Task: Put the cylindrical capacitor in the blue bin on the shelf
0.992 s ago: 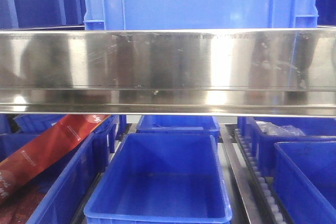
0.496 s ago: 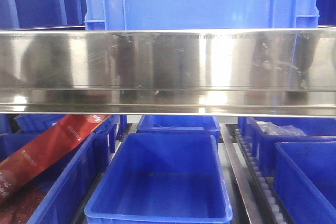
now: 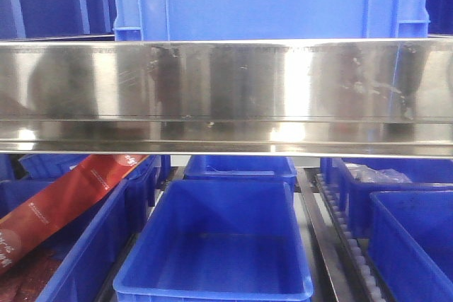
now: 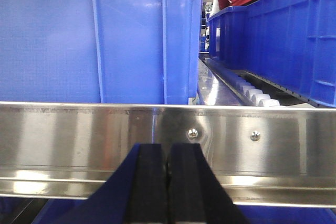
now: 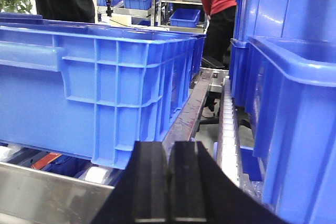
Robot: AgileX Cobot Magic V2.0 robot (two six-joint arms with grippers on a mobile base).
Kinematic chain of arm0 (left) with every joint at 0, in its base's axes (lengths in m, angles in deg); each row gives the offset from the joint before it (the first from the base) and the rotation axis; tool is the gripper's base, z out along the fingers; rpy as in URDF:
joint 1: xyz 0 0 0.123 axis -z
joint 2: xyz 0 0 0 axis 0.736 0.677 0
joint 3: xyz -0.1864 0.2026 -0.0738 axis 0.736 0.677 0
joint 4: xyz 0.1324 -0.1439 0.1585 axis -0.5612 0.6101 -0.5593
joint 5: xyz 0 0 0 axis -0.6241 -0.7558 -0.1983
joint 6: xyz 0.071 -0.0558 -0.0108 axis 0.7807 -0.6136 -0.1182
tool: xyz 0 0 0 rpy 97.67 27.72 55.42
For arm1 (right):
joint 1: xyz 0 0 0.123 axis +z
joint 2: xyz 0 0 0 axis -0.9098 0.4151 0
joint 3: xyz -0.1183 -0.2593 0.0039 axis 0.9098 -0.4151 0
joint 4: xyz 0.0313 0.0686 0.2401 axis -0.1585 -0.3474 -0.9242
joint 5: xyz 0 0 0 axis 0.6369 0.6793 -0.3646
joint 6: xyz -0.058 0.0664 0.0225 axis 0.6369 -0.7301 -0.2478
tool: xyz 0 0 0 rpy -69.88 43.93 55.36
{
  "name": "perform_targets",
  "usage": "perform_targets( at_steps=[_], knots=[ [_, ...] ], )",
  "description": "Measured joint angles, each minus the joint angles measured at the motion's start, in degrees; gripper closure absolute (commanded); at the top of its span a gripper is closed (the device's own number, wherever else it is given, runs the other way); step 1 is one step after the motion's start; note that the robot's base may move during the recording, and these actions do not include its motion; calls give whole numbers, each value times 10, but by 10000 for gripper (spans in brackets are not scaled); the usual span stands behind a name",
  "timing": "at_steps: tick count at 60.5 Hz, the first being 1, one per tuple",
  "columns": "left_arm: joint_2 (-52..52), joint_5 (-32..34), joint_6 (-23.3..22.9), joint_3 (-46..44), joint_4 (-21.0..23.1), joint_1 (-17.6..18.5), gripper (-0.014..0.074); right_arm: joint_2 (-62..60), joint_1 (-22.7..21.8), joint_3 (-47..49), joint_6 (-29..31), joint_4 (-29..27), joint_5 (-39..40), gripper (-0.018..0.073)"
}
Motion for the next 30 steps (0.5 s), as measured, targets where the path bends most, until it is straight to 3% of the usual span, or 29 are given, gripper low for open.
perform_targets(
  at_steps=[20,30],
  knots=[
    [0,0,0,0,0,0,707,-25,-119,-93,-12,-10,54,703],
    [0,0,0,0,0,0,707,-62,-132,-171,-17,-10,89,703]
  ],
)
